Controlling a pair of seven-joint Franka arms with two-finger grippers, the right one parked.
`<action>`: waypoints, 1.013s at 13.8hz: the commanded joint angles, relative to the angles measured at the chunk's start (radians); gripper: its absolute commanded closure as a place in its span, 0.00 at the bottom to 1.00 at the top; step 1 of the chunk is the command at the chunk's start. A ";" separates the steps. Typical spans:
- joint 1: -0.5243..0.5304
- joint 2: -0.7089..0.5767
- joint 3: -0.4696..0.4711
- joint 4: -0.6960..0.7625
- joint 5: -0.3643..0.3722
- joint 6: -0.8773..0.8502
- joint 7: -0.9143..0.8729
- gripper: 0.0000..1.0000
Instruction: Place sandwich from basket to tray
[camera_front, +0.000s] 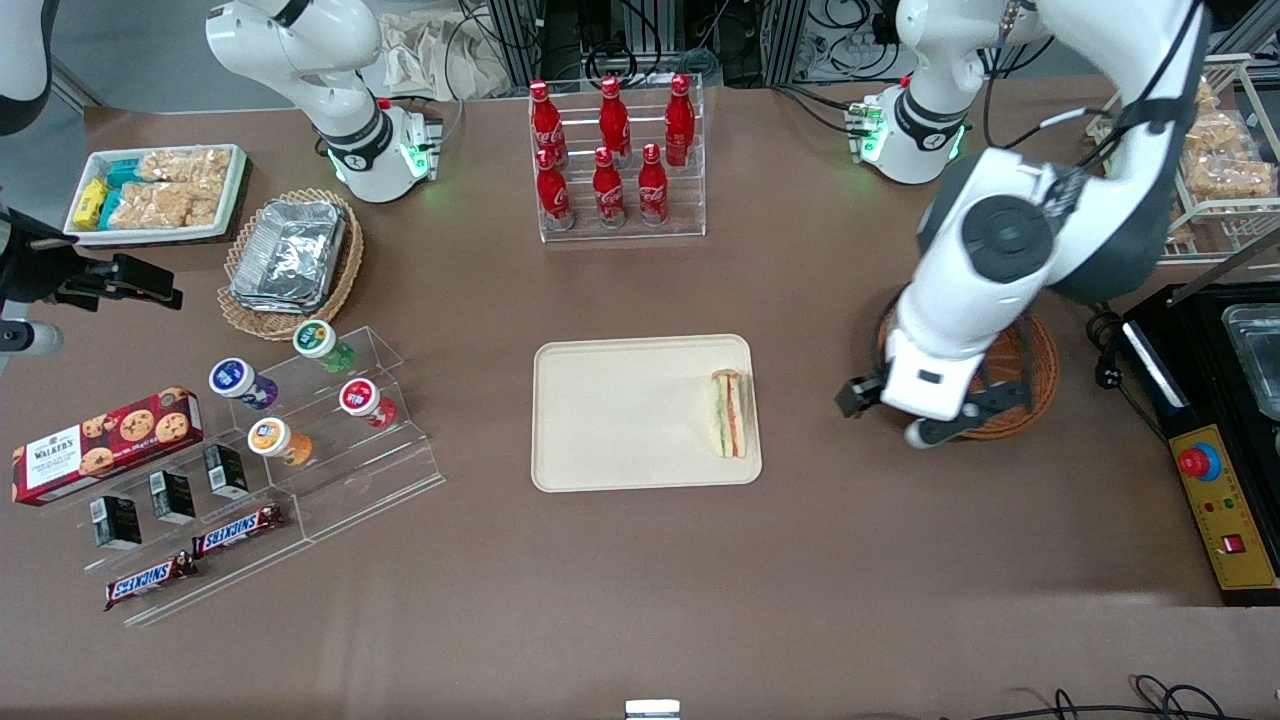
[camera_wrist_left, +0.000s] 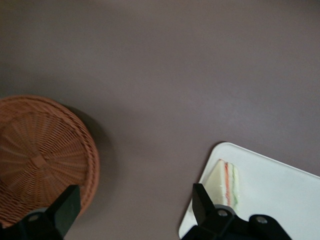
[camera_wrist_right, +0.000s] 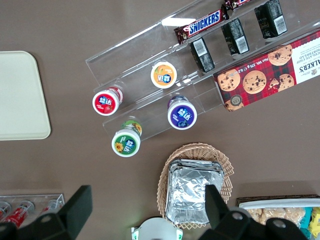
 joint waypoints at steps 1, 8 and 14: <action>0.003 -0.110 0.071 -0.089 -0.054 0.006 0.162 0.01; 0.003 -0.350 0.356 -0.304 -0.173 -0.057 0.785 0.01; 0.005 -0.223 0.413 -0.035 -0.150 -0.288 0.905 0.00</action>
